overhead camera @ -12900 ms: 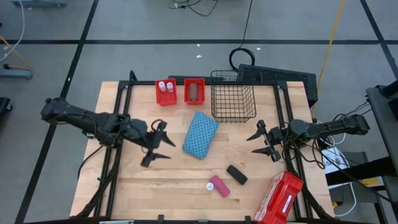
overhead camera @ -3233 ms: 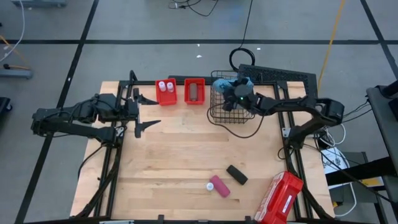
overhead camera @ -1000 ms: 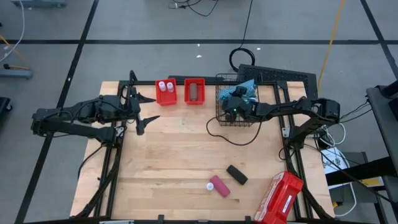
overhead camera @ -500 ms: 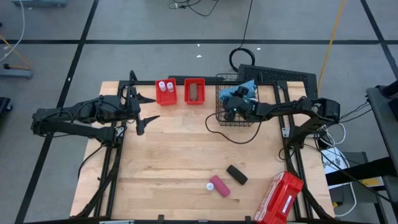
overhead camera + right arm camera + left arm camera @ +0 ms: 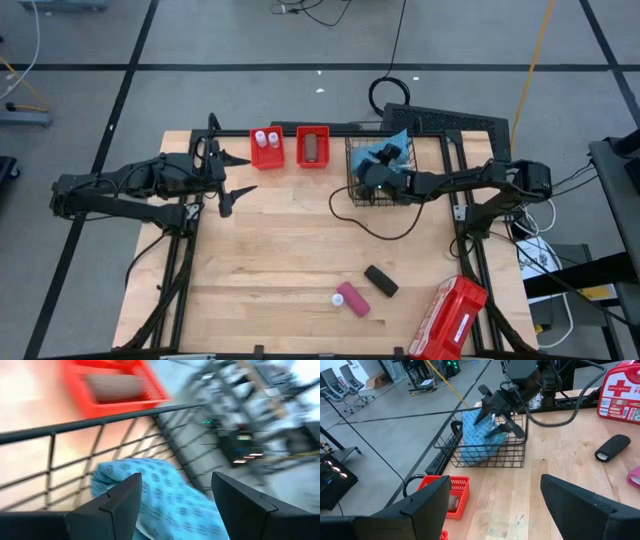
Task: Pick & Place Medicine items
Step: Put the blue patient gown into the black wire basket, then put the black bandage into the right orange basket
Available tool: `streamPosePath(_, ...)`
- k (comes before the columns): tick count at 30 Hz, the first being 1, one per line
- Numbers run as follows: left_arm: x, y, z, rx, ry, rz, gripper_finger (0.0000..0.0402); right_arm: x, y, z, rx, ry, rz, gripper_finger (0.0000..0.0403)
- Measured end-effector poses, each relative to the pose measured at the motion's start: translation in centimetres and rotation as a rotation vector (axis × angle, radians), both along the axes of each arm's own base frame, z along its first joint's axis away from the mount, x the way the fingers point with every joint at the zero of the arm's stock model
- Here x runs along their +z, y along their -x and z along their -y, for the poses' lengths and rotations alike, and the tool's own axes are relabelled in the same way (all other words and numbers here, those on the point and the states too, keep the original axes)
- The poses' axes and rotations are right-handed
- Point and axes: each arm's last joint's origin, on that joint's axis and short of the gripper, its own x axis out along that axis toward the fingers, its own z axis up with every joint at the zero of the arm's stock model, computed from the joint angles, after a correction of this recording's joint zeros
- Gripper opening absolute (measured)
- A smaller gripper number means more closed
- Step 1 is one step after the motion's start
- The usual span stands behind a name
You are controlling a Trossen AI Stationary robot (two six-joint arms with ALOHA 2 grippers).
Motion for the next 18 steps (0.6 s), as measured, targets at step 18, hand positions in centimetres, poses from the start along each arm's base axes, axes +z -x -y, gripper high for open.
streamPosePath(18, -0.1, 0.0, 0.0, 0.027, 0.082, 0.014, 0.0318, 9.0, 4.5, -3.5, 0.298, -0.146, 0.417, 0.0226)
